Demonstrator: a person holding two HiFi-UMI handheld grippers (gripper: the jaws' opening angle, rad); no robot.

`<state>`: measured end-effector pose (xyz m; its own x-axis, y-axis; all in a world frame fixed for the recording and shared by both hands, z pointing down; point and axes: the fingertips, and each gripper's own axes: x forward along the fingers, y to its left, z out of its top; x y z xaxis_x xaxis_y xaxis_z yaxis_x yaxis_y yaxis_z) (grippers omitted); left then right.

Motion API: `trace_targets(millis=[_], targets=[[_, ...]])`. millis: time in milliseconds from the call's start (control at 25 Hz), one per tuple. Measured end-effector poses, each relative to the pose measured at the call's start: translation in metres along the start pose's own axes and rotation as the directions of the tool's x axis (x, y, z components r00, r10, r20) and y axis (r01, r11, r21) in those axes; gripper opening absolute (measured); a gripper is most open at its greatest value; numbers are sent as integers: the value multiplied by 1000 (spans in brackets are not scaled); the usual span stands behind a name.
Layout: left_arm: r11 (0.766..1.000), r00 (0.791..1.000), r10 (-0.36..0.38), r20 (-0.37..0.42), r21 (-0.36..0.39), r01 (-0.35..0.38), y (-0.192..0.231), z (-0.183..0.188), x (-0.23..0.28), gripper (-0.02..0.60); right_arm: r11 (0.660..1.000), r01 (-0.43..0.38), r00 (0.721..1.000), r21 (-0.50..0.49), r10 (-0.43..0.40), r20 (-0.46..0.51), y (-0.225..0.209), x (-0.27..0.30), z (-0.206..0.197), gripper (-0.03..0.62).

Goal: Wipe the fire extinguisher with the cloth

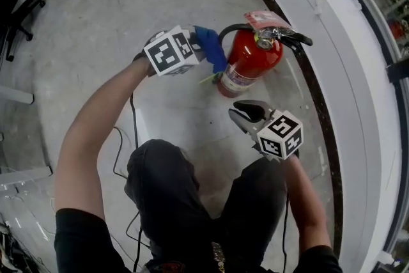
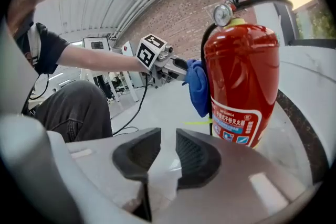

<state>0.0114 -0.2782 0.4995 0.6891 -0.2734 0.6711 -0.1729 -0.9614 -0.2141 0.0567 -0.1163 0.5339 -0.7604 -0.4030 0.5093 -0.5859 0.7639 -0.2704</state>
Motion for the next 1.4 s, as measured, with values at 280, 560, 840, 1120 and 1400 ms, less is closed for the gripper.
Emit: trace_targets(millis=[280, 560, 840, 1120, 1400], targets=[[982, 988, 150, -19, -109, -152, 4, 32, -27, 58, 999, 1, 1000, -35, 0, 31, 13, -30, 11, 91], [958, 966, 249, -68, -128, -256, 1, 73, -42, 58, 999, 4, 998, -44, -1, 67, 22, -61, 16, 91], [958, 968, 250, -36, -134, -253, -11, 121, -39, 58, 999, 0, 995, -37, 4, 98, 28, -81, 14, 91], [937, 971, 236, -45, -253, -239, -20, 107, -28, 57, 1000, -10, 993, -26, 13, 118, 30, -86, 12, 91], [908, 965, 259, -50, -328, -260, -16, 87, -31, 57, 1000, 0, 992, -4, 1, 126, 19, -88, 12, 91]])
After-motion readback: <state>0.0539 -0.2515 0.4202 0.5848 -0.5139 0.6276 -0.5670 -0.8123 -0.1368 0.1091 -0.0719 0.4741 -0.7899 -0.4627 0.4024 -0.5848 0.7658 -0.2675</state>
